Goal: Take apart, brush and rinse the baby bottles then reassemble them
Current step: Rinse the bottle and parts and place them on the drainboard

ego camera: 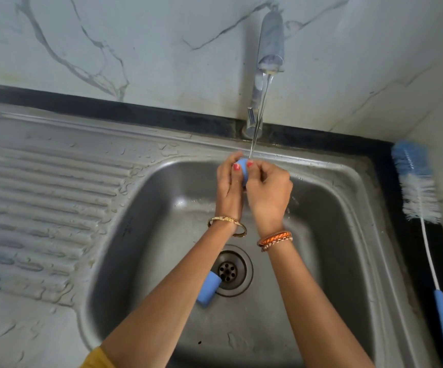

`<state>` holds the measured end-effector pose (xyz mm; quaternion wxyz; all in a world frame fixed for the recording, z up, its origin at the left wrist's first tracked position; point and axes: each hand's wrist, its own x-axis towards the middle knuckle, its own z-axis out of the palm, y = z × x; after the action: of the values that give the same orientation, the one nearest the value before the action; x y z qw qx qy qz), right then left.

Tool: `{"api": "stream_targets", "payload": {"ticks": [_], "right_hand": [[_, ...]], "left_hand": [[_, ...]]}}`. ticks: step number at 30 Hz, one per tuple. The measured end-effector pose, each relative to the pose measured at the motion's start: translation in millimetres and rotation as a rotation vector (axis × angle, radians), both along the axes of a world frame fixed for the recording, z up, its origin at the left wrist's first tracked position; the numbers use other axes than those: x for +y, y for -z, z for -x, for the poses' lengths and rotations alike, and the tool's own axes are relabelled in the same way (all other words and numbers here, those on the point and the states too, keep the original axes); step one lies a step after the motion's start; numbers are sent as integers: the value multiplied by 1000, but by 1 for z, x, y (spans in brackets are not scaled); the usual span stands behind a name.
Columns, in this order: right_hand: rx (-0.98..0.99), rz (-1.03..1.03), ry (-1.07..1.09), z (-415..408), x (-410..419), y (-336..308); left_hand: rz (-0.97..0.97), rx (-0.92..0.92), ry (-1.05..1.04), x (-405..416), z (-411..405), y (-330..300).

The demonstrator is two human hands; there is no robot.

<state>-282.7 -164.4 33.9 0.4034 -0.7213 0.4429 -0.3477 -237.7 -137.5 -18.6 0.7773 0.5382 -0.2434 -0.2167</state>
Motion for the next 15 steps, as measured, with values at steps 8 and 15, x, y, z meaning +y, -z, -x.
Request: {"api": "stream_targets", "payload": {"ticks": [8,15], "right_hand": [[155,289,-138,7,-1,7],[279,921,-487,31,-32,25]], "left_hand": [[-27,270,-24,-9,1,-4],[-252,709,294,-6,-25,-33]]}}
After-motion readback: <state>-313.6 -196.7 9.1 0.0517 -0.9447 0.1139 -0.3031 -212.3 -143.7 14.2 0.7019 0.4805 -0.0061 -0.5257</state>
